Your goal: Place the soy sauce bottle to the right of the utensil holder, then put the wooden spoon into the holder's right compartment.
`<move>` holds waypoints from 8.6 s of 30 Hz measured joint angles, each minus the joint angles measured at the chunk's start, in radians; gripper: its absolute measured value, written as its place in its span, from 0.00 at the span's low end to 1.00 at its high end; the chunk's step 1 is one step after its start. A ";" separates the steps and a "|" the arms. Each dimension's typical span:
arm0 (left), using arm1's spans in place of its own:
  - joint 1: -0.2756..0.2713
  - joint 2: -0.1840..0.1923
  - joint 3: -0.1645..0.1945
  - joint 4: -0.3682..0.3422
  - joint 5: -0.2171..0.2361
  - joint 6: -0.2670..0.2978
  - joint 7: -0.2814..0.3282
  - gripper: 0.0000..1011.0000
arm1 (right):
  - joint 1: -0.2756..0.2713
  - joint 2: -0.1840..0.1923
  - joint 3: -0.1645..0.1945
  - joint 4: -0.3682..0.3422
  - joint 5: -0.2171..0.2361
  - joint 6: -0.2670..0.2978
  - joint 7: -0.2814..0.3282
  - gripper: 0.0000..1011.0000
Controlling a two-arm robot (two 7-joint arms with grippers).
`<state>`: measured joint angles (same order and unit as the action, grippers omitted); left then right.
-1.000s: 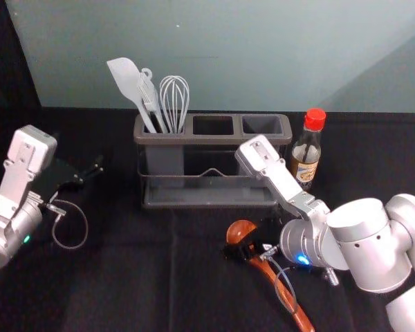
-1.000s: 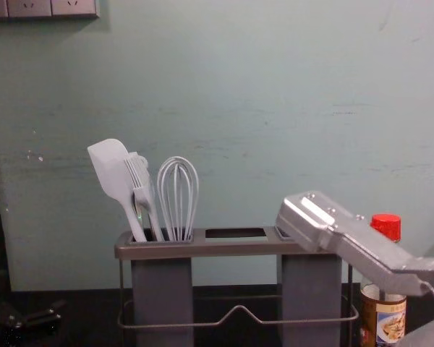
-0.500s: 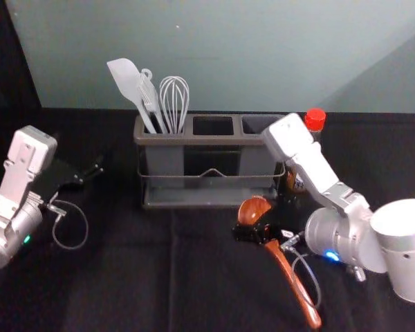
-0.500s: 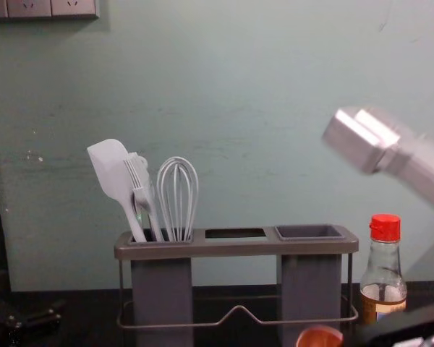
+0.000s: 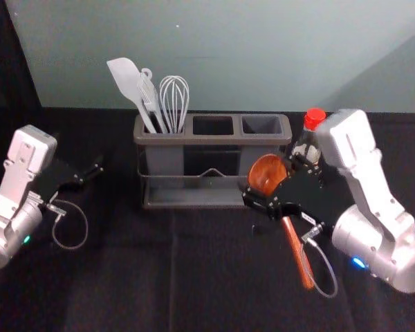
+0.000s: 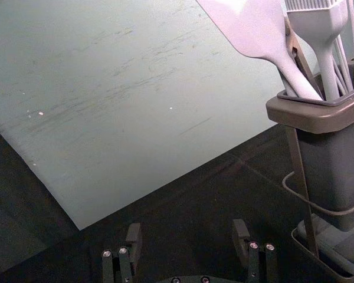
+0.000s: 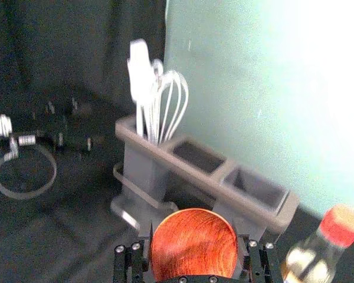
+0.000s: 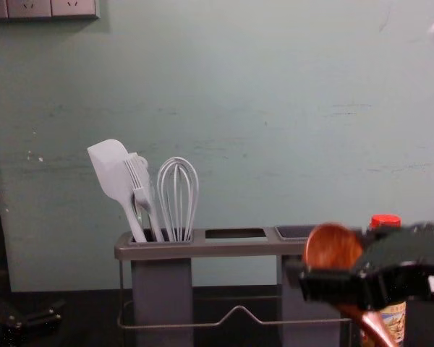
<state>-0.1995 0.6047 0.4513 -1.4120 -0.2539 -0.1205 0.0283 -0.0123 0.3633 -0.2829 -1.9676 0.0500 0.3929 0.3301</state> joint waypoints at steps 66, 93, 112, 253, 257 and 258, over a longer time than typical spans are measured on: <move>0.000 0.000 0.000 0.000 0.000 0.000 0.000 0.99 | 0.220 -0.100 0.004 0.266 0.021 -0.641 -0.006 0.83; 0.000 0.000 0.000 0.000 0.000 0.000 0.000 0.99 | 0.420 -0.151 -0.042 0.480 0.029 -0.721 0.013 0.83; 0.000 0.000 0.000 0.000 0.000 0.000 0.000 0.99 | 0.434 -0.168 -0.054 0.635 0.057 -0.793 0.046 0.83; 0.000 0.000 0.000 0.000 0.000 0.000 0.000 0.99 | 0.143 -0.215 0.275 0.644 -0.202 -0.537 -0.276 0.99; 0.000 0.000 0.000 0.000 0.000 0.000 0.000 0.99 | 0.143 -0.215 0.275 0.644 -0.202 -0.537 -0.277 0.99; 0.000 0.000 0.000 0.000 0.000 0.000 0.000 0.99 | 0.143 -0.215 0.275 0.644 -0.202 -0.537 -0.277 0.99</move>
<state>-0.1996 0.6047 0.4514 -1.4120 -0.2539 -0.1206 0.0283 0.1303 0.1480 -0.0078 -1.3238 -0.1520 -0.1437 0.0532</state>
